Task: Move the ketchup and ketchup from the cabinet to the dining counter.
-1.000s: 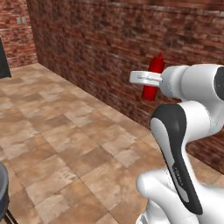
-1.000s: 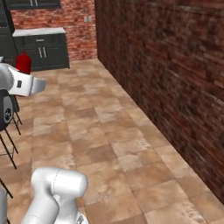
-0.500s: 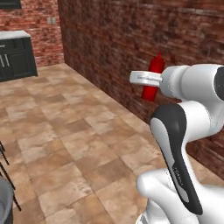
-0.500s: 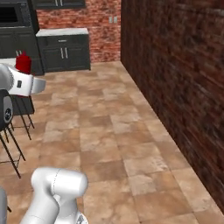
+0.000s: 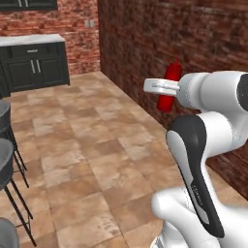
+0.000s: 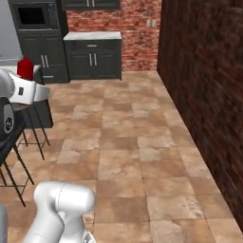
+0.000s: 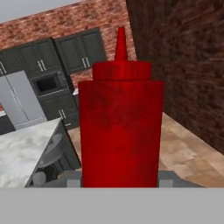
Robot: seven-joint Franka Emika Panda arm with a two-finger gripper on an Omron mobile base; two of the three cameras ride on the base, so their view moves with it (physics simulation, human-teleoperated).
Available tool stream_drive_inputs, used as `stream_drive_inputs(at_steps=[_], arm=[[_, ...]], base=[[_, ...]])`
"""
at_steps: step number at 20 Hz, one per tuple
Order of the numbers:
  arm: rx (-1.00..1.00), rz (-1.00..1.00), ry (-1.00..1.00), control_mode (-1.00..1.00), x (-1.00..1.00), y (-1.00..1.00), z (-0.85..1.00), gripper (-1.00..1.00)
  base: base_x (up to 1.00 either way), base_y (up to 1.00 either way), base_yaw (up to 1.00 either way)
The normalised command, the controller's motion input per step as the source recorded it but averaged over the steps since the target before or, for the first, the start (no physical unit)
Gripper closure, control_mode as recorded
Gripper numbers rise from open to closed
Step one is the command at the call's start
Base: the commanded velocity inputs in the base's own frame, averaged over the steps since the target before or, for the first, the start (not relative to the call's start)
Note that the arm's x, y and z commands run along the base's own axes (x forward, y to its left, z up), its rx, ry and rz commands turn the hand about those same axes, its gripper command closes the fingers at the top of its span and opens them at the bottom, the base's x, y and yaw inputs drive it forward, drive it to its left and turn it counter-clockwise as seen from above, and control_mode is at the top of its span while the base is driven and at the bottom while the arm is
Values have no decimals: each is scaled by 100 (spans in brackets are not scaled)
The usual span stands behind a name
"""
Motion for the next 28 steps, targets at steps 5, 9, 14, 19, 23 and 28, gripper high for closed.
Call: stream_drive_inputs(at_steps=[5,9,14,19,23,28], arm=[[0,0,0,100,0,0,0,100],[0,0,0,100,0,0,0,100],[0,0,0,100,0,0,0,100],[0,0,0,100,0,0,0,100],[0,0,0,100,0,0,0,100],[0,0,0,100,0,0,0,100]], base=[[82,-11,32],[81,-9,36],[73,-7,44],[23,0,92],[17,0,97],[31,0,86]])
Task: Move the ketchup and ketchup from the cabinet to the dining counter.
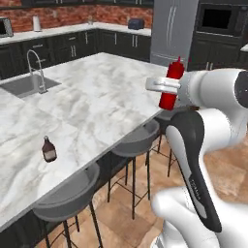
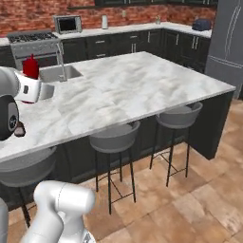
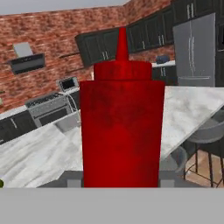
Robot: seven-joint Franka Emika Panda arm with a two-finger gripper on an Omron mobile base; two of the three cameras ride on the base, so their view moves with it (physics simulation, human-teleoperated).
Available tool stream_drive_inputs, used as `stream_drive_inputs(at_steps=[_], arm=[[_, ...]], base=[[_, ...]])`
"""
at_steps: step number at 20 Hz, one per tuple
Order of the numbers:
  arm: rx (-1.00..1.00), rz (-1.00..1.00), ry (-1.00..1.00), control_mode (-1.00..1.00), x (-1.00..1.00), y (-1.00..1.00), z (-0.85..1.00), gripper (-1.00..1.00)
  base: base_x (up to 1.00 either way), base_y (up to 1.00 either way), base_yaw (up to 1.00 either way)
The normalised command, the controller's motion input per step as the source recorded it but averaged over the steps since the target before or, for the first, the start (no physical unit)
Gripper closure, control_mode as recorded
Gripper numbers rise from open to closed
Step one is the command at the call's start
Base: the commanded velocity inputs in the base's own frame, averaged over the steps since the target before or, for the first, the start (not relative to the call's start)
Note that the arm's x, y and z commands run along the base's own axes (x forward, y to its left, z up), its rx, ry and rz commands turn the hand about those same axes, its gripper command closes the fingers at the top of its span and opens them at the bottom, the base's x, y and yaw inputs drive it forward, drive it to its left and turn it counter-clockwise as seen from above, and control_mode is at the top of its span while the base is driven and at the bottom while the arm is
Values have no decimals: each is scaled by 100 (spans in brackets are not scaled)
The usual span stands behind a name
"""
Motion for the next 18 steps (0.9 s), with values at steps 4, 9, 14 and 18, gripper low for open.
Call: stream_drive_inputs(at_steps=[4,9,14,18], arm=[[0,0,0,100,0,0,0,100],[0,0,0,100,0,0,0,100],[0,0,0,100,0,0,0,100],[0,0,0,100,0,0,0,100]], base=[[37,0,73],[34,0,66],[47,-15,49],[39,-43,29]])
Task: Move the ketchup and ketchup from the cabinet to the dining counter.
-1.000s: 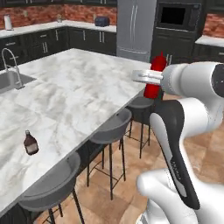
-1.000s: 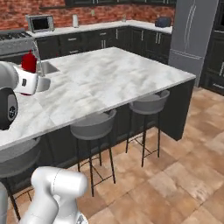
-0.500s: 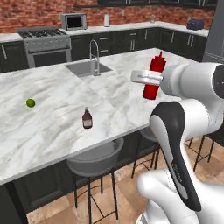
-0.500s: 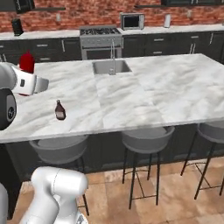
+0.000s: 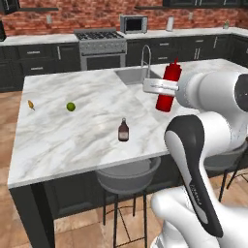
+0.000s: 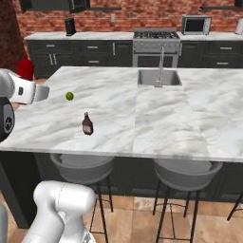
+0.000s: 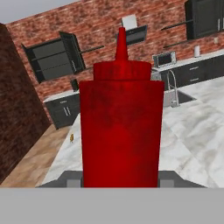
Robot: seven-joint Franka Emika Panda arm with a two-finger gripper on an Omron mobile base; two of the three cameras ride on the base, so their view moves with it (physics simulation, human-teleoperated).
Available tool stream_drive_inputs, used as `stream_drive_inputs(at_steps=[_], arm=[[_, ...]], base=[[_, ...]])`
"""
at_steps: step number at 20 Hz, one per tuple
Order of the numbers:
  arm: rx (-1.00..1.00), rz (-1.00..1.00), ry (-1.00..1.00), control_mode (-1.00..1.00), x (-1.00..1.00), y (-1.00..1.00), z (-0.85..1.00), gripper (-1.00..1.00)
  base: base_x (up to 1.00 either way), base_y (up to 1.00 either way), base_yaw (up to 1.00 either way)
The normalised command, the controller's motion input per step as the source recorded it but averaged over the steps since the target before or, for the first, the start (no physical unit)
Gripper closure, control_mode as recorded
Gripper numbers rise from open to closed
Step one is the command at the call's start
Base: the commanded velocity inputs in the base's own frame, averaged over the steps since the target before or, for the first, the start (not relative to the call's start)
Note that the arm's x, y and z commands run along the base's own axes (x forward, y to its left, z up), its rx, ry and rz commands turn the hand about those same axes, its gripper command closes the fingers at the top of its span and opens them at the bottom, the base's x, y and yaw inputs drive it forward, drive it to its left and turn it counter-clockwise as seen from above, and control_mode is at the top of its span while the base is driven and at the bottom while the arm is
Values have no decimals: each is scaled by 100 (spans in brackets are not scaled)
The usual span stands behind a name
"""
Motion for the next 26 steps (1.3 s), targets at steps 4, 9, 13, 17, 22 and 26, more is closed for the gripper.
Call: stream_drive_inputs(at_steps=[4,9,13,17,22,26], arm=[[0,0,0,100,0,0,0,100],[0,0,0,100,0,0,0,100],[0,0,0,100,0,0,0,100],[0,0,0,100,0,0,0,100],[0,0,0,100,0,0,0,100],[0,0,0,100,0,0,0,100]], base=[[37,-50,20],[36,-50,18],[45,-44,21],[47,-41,22],[46,-36,24],[28,-14,12]])
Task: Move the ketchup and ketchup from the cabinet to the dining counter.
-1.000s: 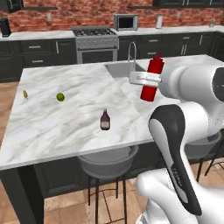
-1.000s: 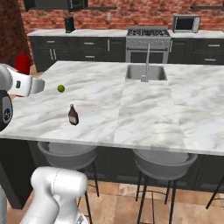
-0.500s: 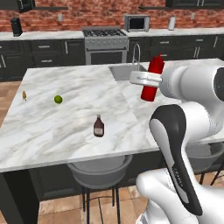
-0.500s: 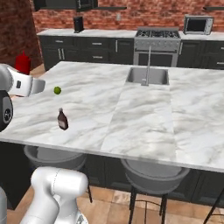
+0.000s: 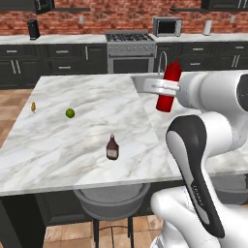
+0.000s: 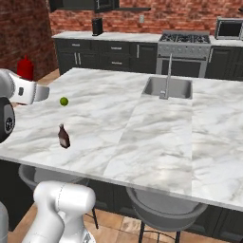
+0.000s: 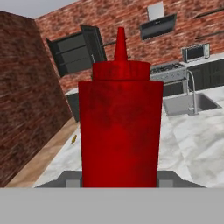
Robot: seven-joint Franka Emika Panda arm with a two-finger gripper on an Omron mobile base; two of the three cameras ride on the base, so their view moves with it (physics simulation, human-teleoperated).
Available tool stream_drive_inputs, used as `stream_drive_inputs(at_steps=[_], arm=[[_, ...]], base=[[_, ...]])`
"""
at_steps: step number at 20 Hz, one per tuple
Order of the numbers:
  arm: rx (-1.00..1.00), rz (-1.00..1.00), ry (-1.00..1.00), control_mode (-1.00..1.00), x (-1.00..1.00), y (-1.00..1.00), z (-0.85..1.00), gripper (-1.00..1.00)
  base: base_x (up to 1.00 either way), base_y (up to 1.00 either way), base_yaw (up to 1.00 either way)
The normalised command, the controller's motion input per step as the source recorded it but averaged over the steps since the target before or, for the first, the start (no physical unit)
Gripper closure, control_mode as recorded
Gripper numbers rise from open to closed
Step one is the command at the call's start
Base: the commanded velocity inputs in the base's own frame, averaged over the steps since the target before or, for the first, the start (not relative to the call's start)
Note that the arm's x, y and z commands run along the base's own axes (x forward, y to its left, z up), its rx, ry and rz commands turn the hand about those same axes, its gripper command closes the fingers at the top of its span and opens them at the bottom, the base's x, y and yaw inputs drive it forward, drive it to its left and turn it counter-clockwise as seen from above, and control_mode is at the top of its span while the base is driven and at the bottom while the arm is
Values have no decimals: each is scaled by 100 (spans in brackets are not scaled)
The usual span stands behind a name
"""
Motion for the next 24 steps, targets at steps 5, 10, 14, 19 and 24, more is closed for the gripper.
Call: stream_drive_inputs(at_steps=[5,10,14,19,24], arm=[[0,0,0,100,0,0,0,100],[0,0,0,100,0,0,0,100],[0,0,0,-100,0,-1,-1,100],[0,17,1,-100,13,-20,-12,100],[0,54,-6,-100,6,-30,-21,100]], base=[[0,0,0],[0,0,0],[0,0,0],[0,0,0],[0,0,0]])
